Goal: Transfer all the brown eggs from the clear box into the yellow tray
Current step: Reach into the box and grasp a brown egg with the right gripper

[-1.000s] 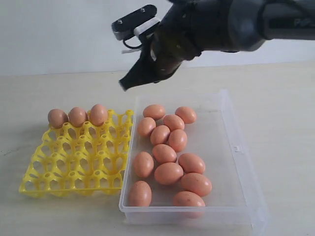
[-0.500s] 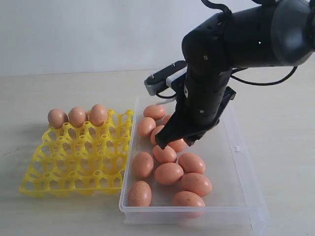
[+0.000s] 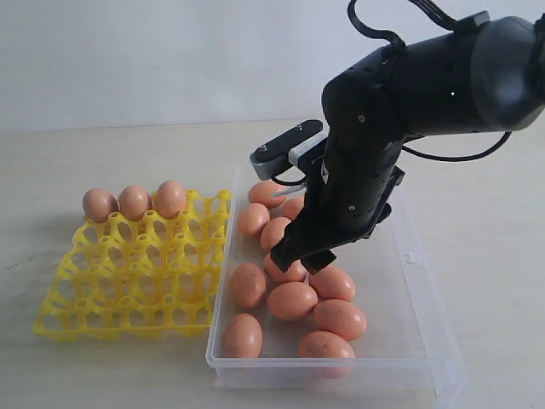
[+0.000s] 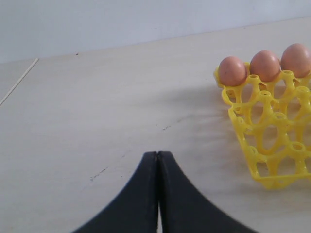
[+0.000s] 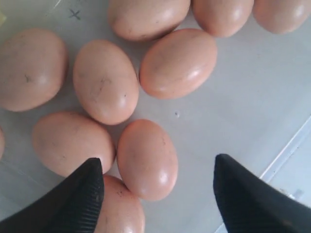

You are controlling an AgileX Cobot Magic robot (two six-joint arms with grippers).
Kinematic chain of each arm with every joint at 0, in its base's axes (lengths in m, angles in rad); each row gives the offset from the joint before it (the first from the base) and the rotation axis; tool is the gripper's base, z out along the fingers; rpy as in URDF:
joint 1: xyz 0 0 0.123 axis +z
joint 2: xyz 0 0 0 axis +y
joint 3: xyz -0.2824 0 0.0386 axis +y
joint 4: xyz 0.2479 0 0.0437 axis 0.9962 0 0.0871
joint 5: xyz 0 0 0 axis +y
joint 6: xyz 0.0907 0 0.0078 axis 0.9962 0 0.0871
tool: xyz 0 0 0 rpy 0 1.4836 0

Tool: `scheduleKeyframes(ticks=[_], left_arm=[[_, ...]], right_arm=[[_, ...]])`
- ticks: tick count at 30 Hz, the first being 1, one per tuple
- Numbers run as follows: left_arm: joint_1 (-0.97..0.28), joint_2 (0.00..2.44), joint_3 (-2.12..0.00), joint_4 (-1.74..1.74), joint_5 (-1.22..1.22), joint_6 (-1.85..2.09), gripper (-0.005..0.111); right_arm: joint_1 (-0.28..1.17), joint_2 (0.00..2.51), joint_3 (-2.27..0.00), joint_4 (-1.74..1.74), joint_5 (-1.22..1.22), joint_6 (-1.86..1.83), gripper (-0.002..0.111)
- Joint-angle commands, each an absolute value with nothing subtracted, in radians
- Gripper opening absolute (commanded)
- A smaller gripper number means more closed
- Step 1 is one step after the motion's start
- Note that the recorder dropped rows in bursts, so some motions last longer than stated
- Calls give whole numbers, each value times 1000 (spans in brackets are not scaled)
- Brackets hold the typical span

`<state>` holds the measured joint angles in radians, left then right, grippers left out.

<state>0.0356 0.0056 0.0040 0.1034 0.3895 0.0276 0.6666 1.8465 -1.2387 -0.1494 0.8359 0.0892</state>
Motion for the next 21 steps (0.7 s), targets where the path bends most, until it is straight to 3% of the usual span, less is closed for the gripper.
scheduleKeyframes(ticks=[1, 11, 13, 17, 18, 21], left_arm=[[30, 0, 0, 101, 380, 23, 0], [30, 0, 0, 101, 380, 23, 0], [30, 0, 0, 101, 380, 23, 0], [30, 0, 0, 101, 380, 23, 0], [30, 0, 0, 101, 380, 23, 0], [30, 0, 0, 101, 380, 23, 0]], right_arm=[[661, 1893, -1234, -160, 813, 70, 63], [652, 2029, -1234, -193, 764, 70, 58], [652, 2036, -1234, -202, 764, 70, 48], [652, 2015, -1236, -202, 766, 70, 6], [652, 2000, -1236, -200, 758, 70, 0], [652, 1936, -1236, -194, 717, 70, 0]])
